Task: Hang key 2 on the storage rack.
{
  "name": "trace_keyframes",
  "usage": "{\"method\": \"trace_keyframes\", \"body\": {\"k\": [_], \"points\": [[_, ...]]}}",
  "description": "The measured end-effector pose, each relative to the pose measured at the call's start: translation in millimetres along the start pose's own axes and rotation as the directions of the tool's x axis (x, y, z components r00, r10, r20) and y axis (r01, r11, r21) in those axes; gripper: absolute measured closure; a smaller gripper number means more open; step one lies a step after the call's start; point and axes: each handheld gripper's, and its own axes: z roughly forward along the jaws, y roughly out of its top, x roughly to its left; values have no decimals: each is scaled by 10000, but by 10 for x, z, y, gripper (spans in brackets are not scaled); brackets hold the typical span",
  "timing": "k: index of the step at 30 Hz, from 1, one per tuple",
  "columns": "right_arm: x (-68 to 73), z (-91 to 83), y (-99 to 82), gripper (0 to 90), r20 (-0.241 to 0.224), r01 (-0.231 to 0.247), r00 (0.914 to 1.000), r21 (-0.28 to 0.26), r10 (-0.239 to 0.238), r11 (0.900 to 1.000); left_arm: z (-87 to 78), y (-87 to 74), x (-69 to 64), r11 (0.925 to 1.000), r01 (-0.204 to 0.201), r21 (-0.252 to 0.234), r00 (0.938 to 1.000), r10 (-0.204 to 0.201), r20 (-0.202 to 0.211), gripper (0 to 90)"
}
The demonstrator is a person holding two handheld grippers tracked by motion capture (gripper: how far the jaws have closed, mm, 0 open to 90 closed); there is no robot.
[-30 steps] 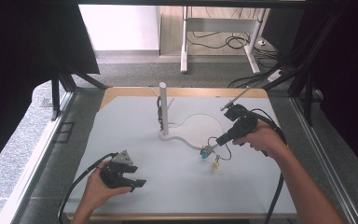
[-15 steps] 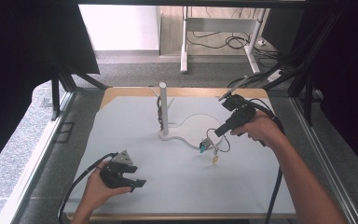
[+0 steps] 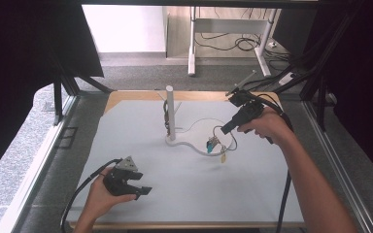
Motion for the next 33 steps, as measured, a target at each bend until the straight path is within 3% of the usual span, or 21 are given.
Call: {"method": "trace_keyframes", "body": {"k": [18, 33], "points": [[-63, -15, 194, 870, -251, -335, 9991, -211, 330, 9992, -19, -6, 6, 10000, -24, -48, 10000, 24, 7, 359], [-109, -53, 359, 871, -25, -509, 9987, -266, 508, 9984, -35, -9, 8, 9999, 36, -115, 10000, -36, 44, 359]]}}
